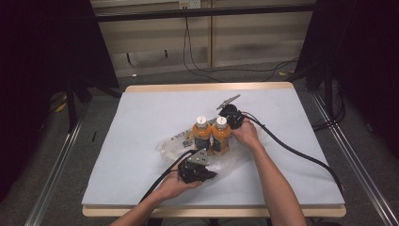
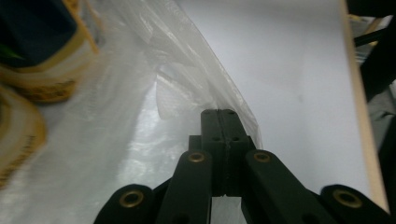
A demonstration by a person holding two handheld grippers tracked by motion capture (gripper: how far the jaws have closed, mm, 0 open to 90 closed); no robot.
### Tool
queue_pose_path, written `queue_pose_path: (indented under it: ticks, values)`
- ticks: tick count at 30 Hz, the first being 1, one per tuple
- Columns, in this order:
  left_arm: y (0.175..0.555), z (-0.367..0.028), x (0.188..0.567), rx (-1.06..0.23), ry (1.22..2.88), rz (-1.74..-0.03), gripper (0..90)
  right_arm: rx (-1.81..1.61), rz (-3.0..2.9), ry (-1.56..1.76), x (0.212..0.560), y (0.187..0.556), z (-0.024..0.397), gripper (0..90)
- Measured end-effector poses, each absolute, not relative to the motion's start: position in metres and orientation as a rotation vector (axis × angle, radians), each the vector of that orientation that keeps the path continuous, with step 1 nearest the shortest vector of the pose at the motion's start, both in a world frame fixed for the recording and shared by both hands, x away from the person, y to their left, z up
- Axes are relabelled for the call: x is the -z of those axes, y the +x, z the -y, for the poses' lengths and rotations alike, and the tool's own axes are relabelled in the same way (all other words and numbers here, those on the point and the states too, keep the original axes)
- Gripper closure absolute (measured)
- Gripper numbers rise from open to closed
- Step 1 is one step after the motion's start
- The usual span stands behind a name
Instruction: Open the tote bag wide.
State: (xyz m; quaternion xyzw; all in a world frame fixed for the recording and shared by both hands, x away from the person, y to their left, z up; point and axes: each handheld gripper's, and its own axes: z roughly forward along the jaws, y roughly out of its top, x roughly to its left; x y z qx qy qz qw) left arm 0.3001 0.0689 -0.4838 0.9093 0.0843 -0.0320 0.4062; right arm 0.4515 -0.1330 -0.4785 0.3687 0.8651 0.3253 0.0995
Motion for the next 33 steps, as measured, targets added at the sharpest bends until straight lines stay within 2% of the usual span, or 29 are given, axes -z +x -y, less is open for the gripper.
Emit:
queue_pose_path:
  ticks: [7,22,24,33]
  values:
    - [0.294,-0.067,0.48,0.065,2.336,-0.176,90.0,-0.962,-2.545,1.123,0.479,0.455,0.133,90.0]
    - [0.284,-0.065,0.481,0.123,2.326,-0.128,90.0,-0.966,-2.504,1.142,0.481,0.47,0.131,90.0]
    - [0.283,-0.065,0.478,0.126,2.363,-0.108,90.0,-0.933,-2.493,1.163,0.479,0.472,0.129,90.0]
    - [0.277,-0.063,0.48,0.156,2.33,-0.087,90.0,-0.926,-2.433,1.226,0.48,0.478,0.126,90.0]
